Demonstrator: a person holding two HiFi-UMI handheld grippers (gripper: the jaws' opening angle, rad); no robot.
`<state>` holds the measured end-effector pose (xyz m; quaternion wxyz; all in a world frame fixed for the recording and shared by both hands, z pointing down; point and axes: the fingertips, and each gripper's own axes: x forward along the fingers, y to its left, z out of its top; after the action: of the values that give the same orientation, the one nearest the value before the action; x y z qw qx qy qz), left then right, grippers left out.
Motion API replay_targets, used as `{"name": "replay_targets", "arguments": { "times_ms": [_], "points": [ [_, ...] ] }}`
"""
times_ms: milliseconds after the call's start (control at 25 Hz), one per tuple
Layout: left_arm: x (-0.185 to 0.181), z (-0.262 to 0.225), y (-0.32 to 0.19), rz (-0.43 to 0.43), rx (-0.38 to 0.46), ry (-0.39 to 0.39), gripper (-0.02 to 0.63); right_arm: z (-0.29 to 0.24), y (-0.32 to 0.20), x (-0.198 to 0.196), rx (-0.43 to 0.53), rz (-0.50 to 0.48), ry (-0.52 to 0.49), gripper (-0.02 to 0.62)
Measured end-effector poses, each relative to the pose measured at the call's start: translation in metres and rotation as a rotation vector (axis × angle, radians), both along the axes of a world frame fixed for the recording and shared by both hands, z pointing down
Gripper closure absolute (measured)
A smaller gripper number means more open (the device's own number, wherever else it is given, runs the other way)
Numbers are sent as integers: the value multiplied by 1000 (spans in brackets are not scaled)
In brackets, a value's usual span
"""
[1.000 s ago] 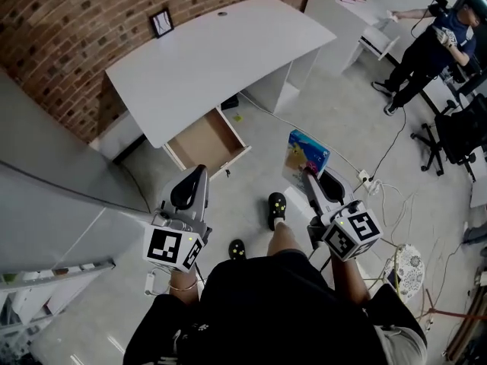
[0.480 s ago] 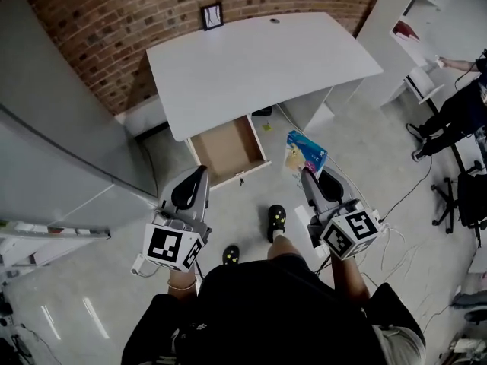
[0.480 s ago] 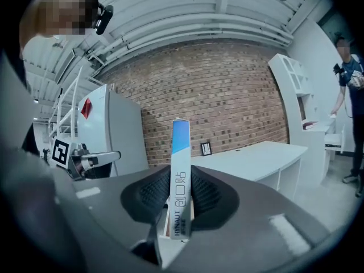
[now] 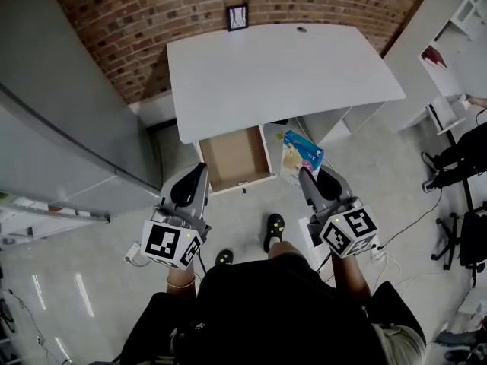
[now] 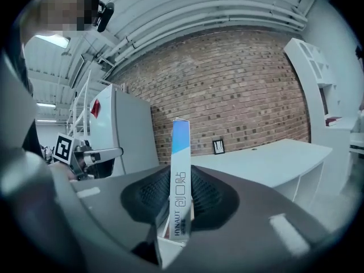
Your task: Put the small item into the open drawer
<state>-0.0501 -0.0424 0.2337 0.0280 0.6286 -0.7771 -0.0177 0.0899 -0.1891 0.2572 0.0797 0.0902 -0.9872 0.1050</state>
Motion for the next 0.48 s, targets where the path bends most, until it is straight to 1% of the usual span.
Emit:
{"name": "replay_targets", "arguments": {
  "times_ms": [240, 480],
  "points": [
    [-9, 4, -14, -69, 8, 10, 614, 8, -20, -21, 3, -90, 2, 500],
    [-23, 2, -31, -160, -13, 11, 614, 9, -45, -51, 4, -197, 24, 500]
  ]
}}
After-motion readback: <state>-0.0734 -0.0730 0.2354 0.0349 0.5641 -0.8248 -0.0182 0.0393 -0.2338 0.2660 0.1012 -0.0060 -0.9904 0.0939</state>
